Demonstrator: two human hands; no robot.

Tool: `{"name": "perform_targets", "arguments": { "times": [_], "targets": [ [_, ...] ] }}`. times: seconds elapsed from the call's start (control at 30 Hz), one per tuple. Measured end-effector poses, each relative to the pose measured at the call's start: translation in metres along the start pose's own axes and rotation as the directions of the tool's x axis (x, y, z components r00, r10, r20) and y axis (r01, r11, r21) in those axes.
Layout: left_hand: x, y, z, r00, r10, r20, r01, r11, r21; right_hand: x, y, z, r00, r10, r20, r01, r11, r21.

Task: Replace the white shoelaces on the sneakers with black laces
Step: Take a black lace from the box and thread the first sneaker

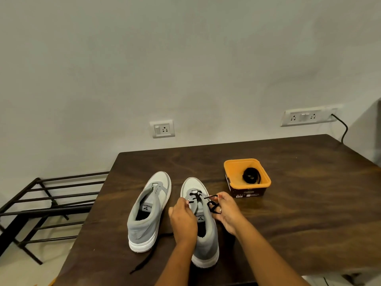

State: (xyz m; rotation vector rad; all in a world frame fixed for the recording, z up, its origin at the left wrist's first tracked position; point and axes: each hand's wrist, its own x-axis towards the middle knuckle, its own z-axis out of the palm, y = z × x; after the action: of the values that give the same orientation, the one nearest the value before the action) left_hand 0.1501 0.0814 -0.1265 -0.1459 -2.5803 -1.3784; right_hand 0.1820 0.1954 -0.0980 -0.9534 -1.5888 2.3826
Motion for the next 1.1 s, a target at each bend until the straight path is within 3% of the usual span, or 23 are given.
{"name": "perform_targets", "arguments": {
  "times": [0.3,0.4,0.57,0.67,0.77,0.9,1.0,1.1],
  "targets": [
    [-0.003,-0.001,0.003,0.991,-0.016,-0.13,0.001,0.993,-0.114,0.0,0.0,0.006,1.0,0.006,-0.023,-0.007,1.0,-0.027],
    [-0.003,-0.005,0.002,0.992,-0.053,-0.116,0.037,0.99,-0.137,0.002,0.002,0.001,0.999,0.008,-0.042,-0.012,0.997,-0.079],
    [-0.007,-0.025,-0.008,0.989,-0.146,-0.024,0.142,0.983,-0.116,0.004,0.017,-0.017,0.995,-0.078,-0.061,0.039,0.876,-0.481],
    [-0.006,-0.031,-0.014,0.977,-0.199,0.075,0.203,0.978,-0.056,0.0,0.017,-0.025,0.984,-0.143,-0.103,0.078,0.876,-0.476],
    [-0.002,-0.025,-0.02,0.972,-0.222,0.069,0.223,0.975,0.003,-0.003,0.011,-0.027,0.969,-0.23,-0.089,0.17,0.884,-0.435],
    [0.004,-0.007,-0.027,0.989,-0.131,0.066,0.133,0.991,-0.027,-0.01,-0.006,-0.02,0.972,-0.234,0.027,0.225,0.889,-0.4],
    [0.01,0.011,-0.026,0.985,0.045,0.167,-0.031,0.996,-0.085,-0.017,-0.025,-0.006,0.946,-0.267,0.186,0.324,0.822,-0.468],
    [0.019,0.035,-0.027,0.923,0.189,0.337,-0.138,0.976,-0.168,-0.02,-0.044,0.005,0.885,-0.319,0.339,0.456,0.742,-0.491]
  ]
}}
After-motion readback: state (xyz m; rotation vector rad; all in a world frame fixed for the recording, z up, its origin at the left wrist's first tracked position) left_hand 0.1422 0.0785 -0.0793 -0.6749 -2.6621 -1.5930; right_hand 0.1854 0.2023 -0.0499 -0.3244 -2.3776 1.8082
